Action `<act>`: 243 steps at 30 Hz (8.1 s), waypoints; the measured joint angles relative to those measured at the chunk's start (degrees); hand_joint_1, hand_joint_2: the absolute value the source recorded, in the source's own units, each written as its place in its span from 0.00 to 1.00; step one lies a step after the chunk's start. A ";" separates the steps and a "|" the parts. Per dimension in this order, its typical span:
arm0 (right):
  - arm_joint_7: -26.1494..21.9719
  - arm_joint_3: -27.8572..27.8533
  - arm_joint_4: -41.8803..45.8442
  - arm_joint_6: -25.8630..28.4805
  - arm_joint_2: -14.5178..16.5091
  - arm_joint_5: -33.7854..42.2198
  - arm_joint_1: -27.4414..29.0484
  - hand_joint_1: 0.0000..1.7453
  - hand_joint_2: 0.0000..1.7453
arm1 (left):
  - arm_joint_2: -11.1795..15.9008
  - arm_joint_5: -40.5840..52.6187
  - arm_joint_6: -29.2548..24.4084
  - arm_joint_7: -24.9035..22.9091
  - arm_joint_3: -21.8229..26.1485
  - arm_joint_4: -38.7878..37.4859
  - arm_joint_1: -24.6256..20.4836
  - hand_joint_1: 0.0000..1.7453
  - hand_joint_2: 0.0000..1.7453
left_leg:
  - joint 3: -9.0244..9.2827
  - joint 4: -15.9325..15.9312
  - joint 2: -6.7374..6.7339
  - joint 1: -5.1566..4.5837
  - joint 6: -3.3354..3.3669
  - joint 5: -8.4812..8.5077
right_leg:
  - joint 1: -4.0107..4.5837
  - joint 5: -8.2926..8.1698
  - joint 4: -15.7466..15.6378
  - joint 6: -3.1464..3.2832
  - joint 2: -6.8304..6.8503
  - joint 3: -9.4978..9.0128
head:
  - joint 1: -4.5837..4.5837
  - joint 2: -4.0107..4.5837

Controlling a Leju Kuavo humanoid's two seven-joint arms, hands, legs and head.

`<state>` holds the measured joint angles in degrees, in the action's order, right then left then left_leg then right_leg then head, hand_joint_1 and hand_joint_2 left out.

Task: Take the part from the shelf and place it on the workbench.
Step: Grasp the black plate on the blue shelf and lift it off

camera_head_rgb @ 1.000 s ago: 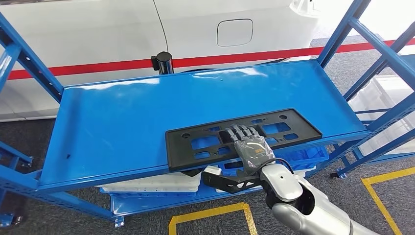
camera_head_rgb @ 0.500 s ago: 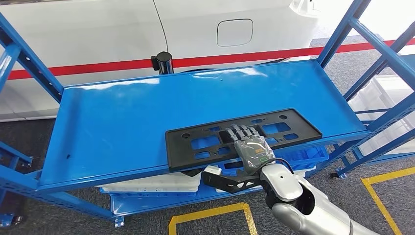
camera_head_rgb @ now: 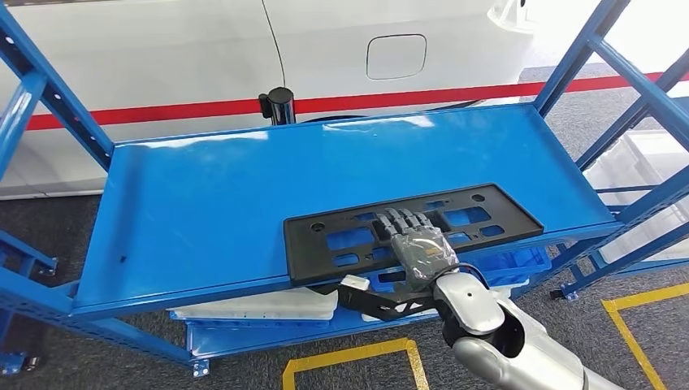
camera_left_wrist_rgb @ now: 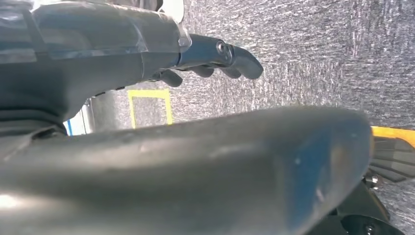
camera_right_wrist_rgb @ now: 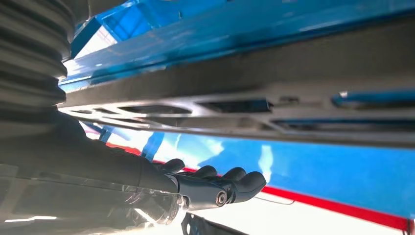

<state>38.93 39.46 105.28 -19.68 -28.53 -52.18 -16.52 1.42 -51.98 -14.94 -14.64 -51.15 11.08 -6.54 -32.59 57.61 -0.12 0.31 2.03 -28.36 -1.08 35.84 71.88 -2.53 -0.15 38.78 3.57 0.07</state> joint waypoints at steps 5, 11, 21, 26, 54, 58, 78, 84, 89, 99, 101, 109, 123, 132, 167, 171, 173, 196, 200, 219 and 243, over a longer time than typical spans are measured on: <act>0.00 -0.03 -0.28 0.02 0.02 0.05 0.15 0.00 1.00 | -0.01 0.00 -0.01 0.00 -0.02 0.00 -0.01 0.00 0.00 | 1.45 0.07 0.12 -0.09 -0.96 -1.18 | 0.12 -8.30 -11.00 0.87 -0.02 -3.82 | 0.86 0.00; 0.00 -0.11 -0.26 0.08 0.12 0.14 0.02 0.00 1.00 | 0.02 0.00 0.01 0.00 -0.04 0.00 -0.15 0.00 0.00 | 1.17 1.72 -0.13 -0.01 -2.97 -3.00 | 0.25 -8.18 -14.70 2.66 -0.09 -5.82 | 0.36 0.00; 0.00 -0.05 -0.26 -0.11 0.25 0.12 0.32 0.00 1.00 | 0.08 -0.47 0.01 0.42 -0.04 0.00 -0.02 0.00 0.00 | -2.81 2.83 -0.02 0.21 -3.14 1.34 | 0.33 -5.87 -14.49 2.45 0.02 -8.26 | -1.43 0.00; 0.00 -0.16 -0.26 -0.19 0.28 0.12 0.40 0.00 1.00 | 0.05 -0.48 0.00 0.44 -0.04 -0.02 0.00 0.00 0.00 | -2.20 1.26 0.13 0.11 -2.59 1.05 | 0.55 -5.59 -14.56 2.95 0.04 -8.46 | -0.75 0.00; 0.00 -0.38 -0.26 -0.55 0.48 0.53 0.42 0.00 1.00 | 0.24 -0.62 0.10 0.58 -0.04 -0.02 -0.04 0.00 0.00 | -1.97 1.31 0.09 0.14 -1.84 0.80 | 0.62 -5.72 -15.33 1.51 0.08 -8.95 | -0.44 0.00; 0.00 -0.59 -0.26 -1.09 0.57 0.28 0.79 0.00 1.00 | 0.24 -0.67 0.10 0.58 -0.04 -0.02 -0.03 0.00 0.00 | -1.97 1.30 0.11 0.14 -1.84 0.80 | 0.62 -5.72 -15.34 1.51 0.08 -8.95 | -0.43 0.00; 0.00 -1.43 -0.24 -1.48 0.88 0.00 1.73 0.00 1.00 | 0.24 -0.85 0.10 0.33 -0.04 -0.02 -0.03 0.00 0.00 | -1.96 1.31 0.12 0.14 -1.84 0.80 | 0.62 -5.72 -15.33 1.51 0.08 -8.95 | -0.44 0.00; 0.00 -1.43 -0.24 -1.48 0.92 -0.01 1.73 0.00 1.00 | 0.24 -0.85 0.10 0.33 -0.04 -0.02 -0.03 0.00 0.00 | -1.96 1.31 0.13 0.14 -1.84 0.80 | 0.61 -5.72 -15.34 1.51 0.08 -8.95 | -0.43 0.00; 0.00 -1.45 -0.24 -1.49 1.03 0.06 1.73 0.08 1.00 | 0.24 -0.87 0.10 0.33 -0.04 -0.02 -0.03 0.00 0.00 | -1.96 1.31 0.14 0.14 -1.83 0.80 | 0.62 -5.72 -15.34 1.51 0.08 -8.95 | -0.44 0.00; 0.00 -1.84 -0.27 -1.67 1.19 1.07 1.84 0.97 1.00 | 0.24 -0.99 0.08 0.39 -0.06 -0.02 -0.04 0.00 0.00 | -1.96 1.30 0.18 0.14 -1.84 0.80 | 0.62 -5.72 -15.33 1.50 0.09 -8.95 | -0.43 0.00; 0.00 -1.98 -0.27 -1.65 1.22 1.13 2.02 0.99 1.00 | 0.24 -1.08 0.04 0.42 -0.06 -0.02 -0.04 0.00 0.00 | -1.96 1.30 0.19 0.14 -1.84 0.80 | 0.62 -5.72 -15.34 1.50 0.09 -8.96 | -0.44 0.00; 0.00 -2.85 -0.26 -1.82 1.34 1.21 2.44 1.00 1.00 | 0.25 -1.22 0.01 0.78 -0.06 -0.02 -0.03 0.00 0.00 | -1.96 1.31 0.20 0.14 -1.83 0.80 | 0.61 -5.72 -15.33 1.50 0.12 -8.97 | -0.44 0.00; 0.00 -3.77 -0.24 -1.96 1.39 1.08 2.54 1.00 1.00 | 0.26 -1.22 0.01 0.85 -0.04 -0.02 -0.03 0.00 0.00 | -1.92 1.30 0.20 0.14 -1.83 0.80 | 0.61 -5.72 -15.33 1.50 0.13 -9.00 | -0.44 0.00; 0.00 -3.86 -0.24 -2.20 1.39 1.01 2.55 1.00 1.00 | 0.26 -1.22 0.01 0.85 -0.05 -0.02 -0.03 0.00 0.00 | -1.91 1.30 0.19 0.14 -1.84 0.80 | 0.61 -5.71 -15.34 1.50 0.13 -9.01 | -0.44 0.00; 0.00 -7.77 1.34 -1.19 1.21 -1.13 6.16 1.00 1.00 | 0.40 0.98 -0.28 7.26 -1.94 -0.02 -0.04 0.00 1.00 | -1.88 1.30 0.30 0.14 -1.84 0.80 | 0.61 -5.71 -15.34 1.50 0.14 -9.03 | -0.44 0.00; 0.00 -8.10 1.54 -1.19 1.22 -1.45 6.46 1.00 1.00 | 0.40 0.92 -0.23 7.20 -1.94 -0.02 -0.04 0.00 1.00 | -1.88 1.30 0.28 0.14 -1.84 0.80 | 0.61 -5.71 -15.34 1.50 0.14 -9.03 | -0.44 0.00; 0.00 -8.17 1.63 -1.15 1.23 -1.70 6.61 1.00 1.00 | 0.42 0.92 -0.23 7.12 -1.94 -0.02 -0.04 0.00 1.00 | -1.88 1.30 0.28 0.14 -1.84 0.80 | 0.61 -5.71 -15.34 1.50 0.14 -9.03 | -0.44 0.00; 0.00 -9.47 6.29 -10.44 -1.69 -2.84 0.43 1.00 1.00 | -0.19 -0.09 0.54 7.43 -1.94 -0.02 -0.04 0.00 1.00 | -1.86 1.31 0.05 0.13 -1.83 0.80 | 0.61 -5.71 -15.33 1.50 0.11 -9.04 | -0.39 0.00; 0.00 -9.42 7.20 -11.52 -2.22 -2.86 -0.77 1.00 1.00 | -0.27 -0.24 0.54 7.38 -1.94 -0.02 -0.04 0.00 1.00 | -1.86 1.31 0.01 0.13 -1.84 0.80 | 0.62 -5.71 -15.33 1.50 0.11 -9.04 | -0.38 0.00; 0.00 -9.38 10.20 -13.94 -3.74 -2.93 -2.85 1.00 1.00 | -0.47 -0.44 0.56 7.79 -1.94 -0.04 -0.03 0.00 1.00 | -1.86 1.31 -0.09 0.13 -1.83 0.80 | 0.61 -5.71 -15.33 1.50 0.11 -9.04 | -0.38 0.00; 0.00 -7.92 14.17 -18.04 -5.65 -2.22 -7.47 1.00 1.00 | -2.02 -1.16 2.24 10.29 -1.94 -0.02 -0.01 0.00 1.00 | -1.06 0.37 -0.35 -0.24 0.09 0.87 | -0.18 1.69 1.12 -0.13 0.09 -0.74 | 0.34 0.00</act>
<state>38.93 31.54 119.45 -37.72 -34.18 -54.40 -23.99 -0.60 -53.13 -12.70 -4.35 -53.09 11.06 -6.55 -33.65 57.98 -0.47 0.07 2.11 -27.50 -1.26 37.53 73.00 -2.66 -0.06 38.04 3.91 0.07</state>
